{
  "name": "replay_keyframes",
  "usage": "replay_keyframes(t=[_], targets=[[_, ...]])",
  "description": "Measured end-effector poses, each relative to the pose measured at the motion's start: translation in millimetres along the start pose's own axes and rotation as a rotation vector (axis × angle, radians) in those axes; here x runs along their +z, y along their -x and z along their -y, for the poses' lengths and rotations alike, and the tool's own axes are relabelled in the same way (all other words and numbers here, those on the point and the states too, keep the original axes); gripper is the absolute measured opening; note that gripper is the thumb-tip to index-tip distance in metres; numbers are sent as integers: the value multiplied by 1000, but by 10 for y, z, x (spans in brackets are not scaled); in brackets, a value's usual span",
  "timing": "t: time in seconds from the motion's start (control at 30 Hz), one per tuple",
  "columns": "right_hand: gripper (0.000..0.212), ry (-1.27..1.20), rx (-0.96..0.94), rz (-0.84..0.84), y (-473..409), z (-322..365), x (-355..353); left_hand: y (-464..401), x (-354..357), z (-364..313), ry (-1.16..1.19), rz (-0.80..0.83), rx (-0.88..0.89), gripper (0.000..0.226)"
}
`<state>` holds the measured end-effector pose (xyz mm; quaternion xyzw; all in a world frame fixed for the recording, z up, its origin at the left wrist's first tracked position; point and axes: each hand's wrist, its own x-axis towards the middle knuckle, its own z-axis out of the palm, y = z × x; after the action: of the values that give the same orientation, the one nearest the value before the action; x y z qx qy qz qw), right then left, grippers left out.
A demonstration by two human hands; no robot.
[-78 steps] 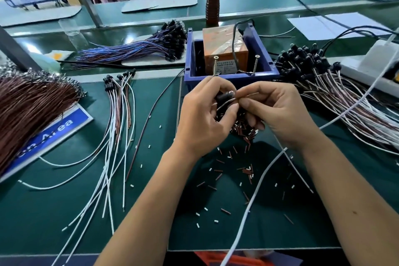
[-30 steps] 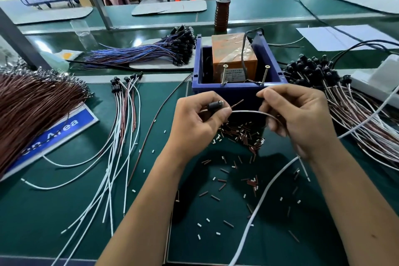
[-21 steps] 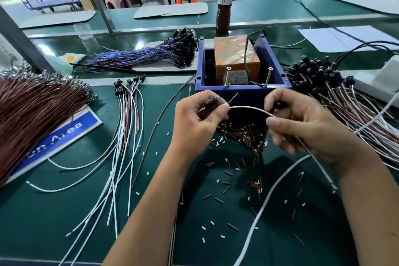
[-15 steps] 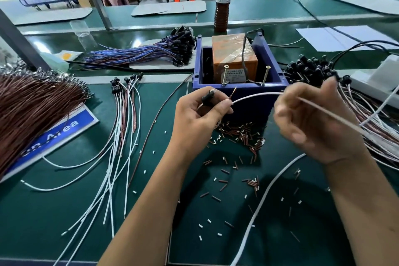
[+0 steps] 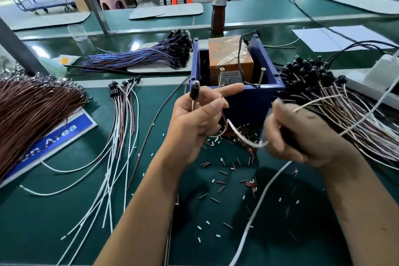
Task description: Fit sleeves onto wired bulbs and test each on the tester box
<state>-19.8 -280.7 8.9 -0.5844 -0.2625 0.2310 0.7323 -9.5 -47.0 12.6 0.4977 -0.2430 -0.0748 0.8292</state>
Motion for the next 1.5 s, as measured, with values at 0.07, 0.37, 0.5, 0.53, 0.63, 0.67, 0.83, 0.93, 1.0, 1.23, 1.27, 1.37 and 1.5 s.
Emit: replay_keyframes(t=[0.07, 0.37, 0.5, 0.53, 0.63, 0.67, 0.83, 0.93, 1.0, 1.23, 1.27, 1.37, 1.5], targets=[[66, 157, 150, 114, 21, -10, 12, 15, -42, -64, 146, 99, -45, 7], [67, 408, 451, 234, -73, -84, 265, 31, 82, -9, -216, 226, -304, 9], [64, 463, 500, 144, -69, -91, 271, 37, 156, 23, -185, 197, -314, 9], [62, 461, 502, 137, -74, -95, 275, 41, 166, 31, -167, 197, -318, 10], [51, 405, 480, 134, -86, -89, 274, 31, 167, 69, -189, 152, -283, 14], [46, 396, 464, 124, -75, -74, 238, 25, 163, 86, -202, 121, -270, 15], [27, 144, 177, -214, -39, 8, -81, -10, 40, 164, -199, 6, -280, 15], [33, 99, -3, -411, -80, -48, -109, -35, -8, 210, -219, 38, -335, 21], [27, 149, -56, -473, -114, -93, -62, -31, 9, 225, -224, 59, -372, 24], [16, 229, -156, -593, -170, -105, 50, -19, 14, 219, -192, 92, -390, 12], [15, 218, -176, -621, -172, -101, 53, -21, 10, 214, -189, 100, -371, 13], [14, 180, -225, -669, -167, -94, 62, -31, -10, 199, -172, 90, -308, 15], [17, 182, -292, -685, -177, -92, 100, -29, -36, 193, -150, 131, -274, 15]])
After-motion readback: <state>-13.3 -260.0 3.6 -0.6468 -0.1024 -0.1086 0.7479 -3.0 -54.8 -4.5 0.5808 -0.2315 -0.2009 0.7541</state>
